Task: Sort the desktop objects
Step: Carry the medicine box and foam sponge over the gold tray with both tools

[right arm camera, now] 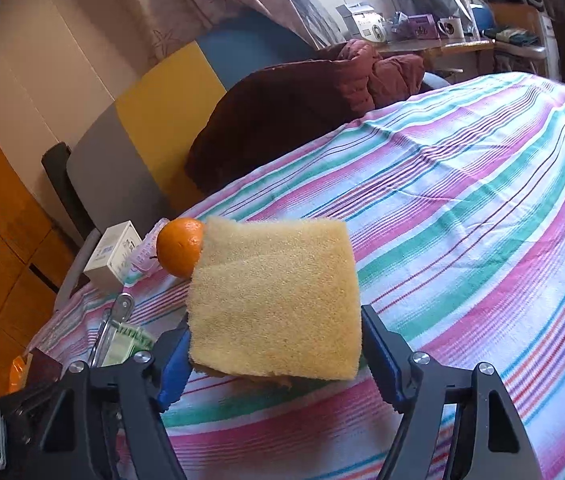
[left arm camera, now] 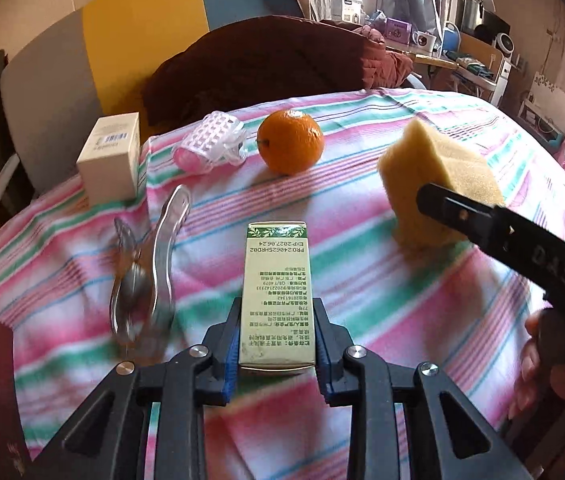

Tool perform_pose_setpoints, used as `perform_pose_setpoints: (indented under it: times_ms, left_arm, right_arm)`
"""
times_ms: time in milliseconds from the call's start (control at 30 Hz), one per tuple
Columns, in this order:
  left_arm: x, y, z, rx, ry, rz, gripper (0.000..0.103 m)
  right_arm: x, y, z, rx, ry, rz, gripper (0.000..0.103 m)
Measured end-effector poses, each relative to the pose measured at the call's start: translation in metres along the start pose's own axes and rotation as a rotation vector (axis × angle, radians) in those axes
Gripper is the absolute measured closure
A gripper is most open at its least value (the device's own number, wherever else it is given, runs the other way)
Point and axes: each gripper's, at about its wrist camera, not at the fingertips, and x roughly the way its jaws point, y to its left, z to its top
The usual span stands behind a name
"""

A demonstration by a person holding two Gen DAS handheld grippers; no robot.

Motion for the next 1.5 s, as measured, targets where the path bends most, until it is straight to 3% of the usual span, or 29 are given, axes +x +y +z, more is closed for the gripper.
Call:
perform_pose_setpoints:
  times_ms: [300,533,733,967,1200,1500]
  left_arm:
    - [-0.02,0.002,-0.03,-0.032,-0.025,-0.019,0.074]
    - [-0.033,0.005,-0.051,-0.052,-0.048,-0.035,0.073]
    - [-0.043,0.011,-0.064,-0.081,-0.055,-0.05,0.073]
    - [-0.06,0.018,-0.084,-0.117,-0.054,-0.075,0.074]
    - [-0.085,0.028,-0.104,-0.131,-0.062,-0.085,0.074]
    - [-0.123,0.041,-0.125,-0.125,-0.103,-0.06,0.073]
  right_arm:
    - [-0.023,0.006,-0.019,-0.006,-0.019,-0.039,0.029]
    - [-0.054,0.034,-0.04,-0.128,-0.087,-0.048,0.029]
    - [-0.066,0.049,-0.057,-0.179,-0.091,-0.049,0.029]
    - [-0.075,0.047,-0.071,-0.127,-0.039,-0.048,0.029]
    - [-0.092,0.076,-0.102,-0.25,0.01,-0.004,0.029]
    - [-0.114,0.101,-0.121,-0.239,0.065,0.056,0.029]
